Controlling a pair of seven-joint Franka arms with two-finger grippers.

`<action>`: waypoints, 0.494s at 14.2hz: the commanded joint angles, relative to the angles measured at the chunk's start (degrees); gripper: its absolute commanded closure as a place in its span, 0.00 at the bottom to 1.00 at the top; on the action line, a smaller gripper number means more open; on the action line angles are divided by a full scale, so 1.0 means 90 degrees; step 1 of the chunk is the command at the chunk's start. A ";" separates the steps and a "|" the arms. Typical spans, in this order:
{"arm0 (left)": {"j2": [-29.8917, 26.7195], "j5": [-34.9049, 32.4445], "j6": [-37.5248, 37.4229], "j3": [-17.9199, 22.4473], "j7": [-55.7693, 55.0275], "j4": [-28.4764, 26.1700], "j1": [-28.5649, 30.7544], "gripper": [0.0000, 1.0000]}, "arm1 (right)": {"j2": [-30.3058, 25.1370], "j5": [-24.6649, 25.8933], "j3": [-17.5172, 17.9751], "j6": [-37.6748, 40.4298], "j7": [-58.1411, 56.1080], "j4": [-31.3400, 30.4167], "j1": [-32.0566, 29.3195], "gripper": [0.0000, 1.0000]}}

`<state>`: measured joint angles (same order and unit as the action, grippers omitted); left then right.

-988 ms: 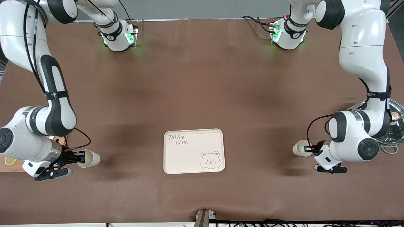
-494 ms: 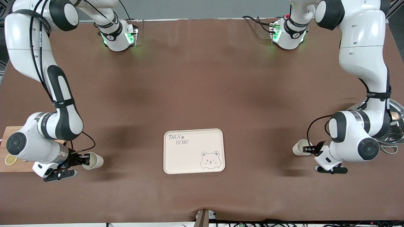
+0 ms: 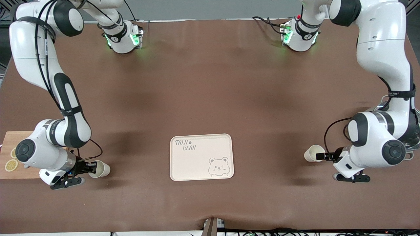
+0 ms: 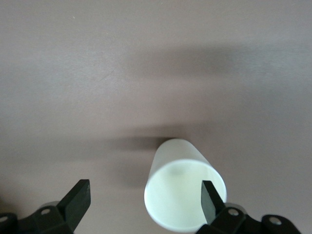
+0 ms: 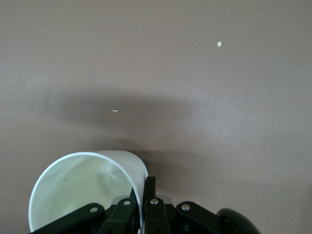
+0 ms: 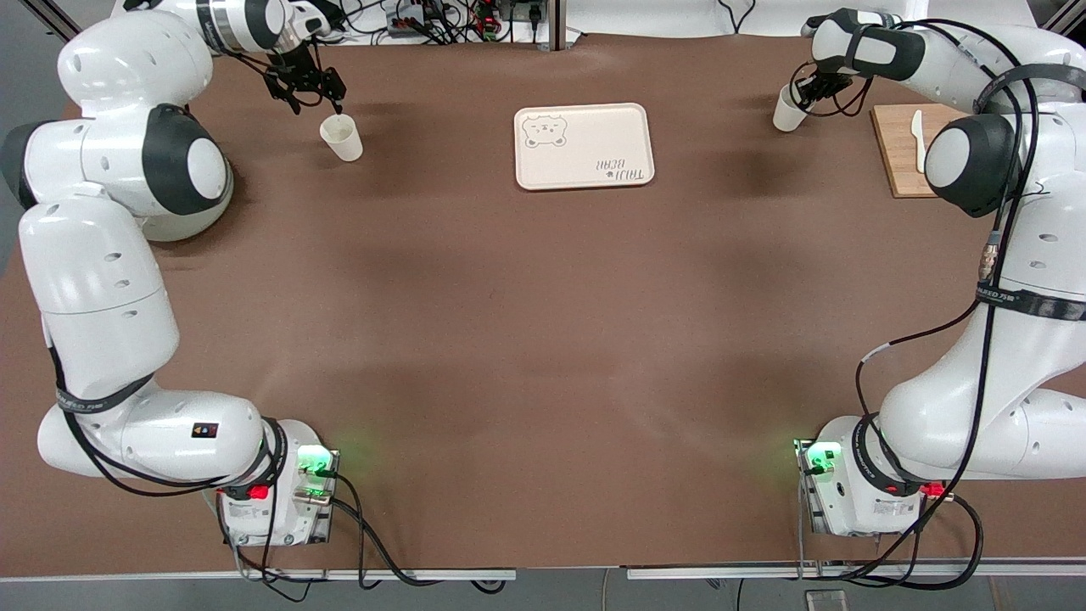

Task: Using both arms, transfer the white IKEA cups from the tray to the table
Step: 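Lower both held cups onto the table beside the board and pot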

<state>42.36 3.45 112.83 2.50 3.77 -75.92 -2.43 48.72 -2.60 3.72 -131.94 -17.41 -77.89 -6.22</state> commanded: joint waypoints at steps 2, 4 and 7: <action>-0.0672 -0.0208 -0.0573 -0.0043 -0.0019 -0.0109 0.0035 0.00 | -0.0003 -0.0082 0.0085 -0.0047 -0.0048 -0.0008 -0.0041 0.62; -0.0945 -0.0208 -0.0836 -0.0043 -0.0019 -0.0109 0.0055 0.00 | -0.0003 -0.0082 0.0085 -0.0037 -0.0018 0.0002 -0.0032 0.09; -0.1452 -0.0198 -0.1315 -0.0053 0.0010 -0.0109 0.0065 0.00 | -0.0003 -0.0072 0.0085 -0.0018 -0.0018 0.0041 -0.0051 0.00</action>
<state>33.18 3.41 103.50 2.52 3.77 -75.63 -2.30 48.72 -2.61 3.94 -132.00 -17.40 -77.86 -6.18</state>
